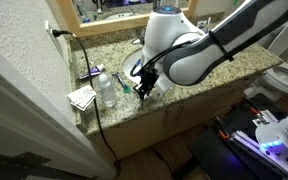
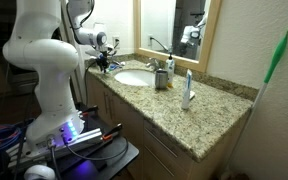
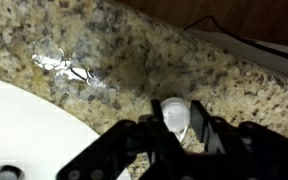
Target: Pick up the white object
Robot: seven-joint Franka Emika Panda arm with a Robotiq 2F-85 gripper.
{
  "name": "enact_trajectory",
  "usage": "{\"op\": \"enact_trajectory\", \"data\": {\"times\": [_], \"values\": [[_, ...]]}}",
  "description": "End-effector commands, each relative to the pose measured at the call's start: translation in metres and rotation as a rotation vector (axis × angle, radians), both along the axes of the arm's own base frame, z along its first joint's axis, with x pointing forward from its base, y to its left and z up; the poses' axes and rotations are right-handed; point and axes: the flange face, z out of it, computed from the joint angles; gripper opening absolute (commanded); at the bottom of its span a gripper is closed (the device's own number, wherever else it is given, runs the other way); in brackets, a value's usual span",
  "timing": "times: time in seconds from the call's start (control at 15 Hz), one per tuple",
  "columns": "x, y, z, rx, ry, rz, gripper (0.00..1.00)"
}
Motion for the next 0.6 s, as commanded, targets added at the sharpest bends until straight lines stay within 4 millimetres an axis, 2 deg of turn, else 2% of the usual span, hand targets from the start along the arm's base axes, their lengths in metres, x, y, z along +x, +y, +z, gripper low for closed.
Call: {"op": "enact_trajectory", "data": {"times": [0.0,0.13,0.53], "values": [[-0.001,-0.005,0.026,-0.02,-0.038,-0.007,0.08],[0.002,-0.005,0.026,-0.01,-0.031,-0.012,0.08],[0.003,-0.002,-0.009,-0.01,0.042,-0.017,0.08]]}}
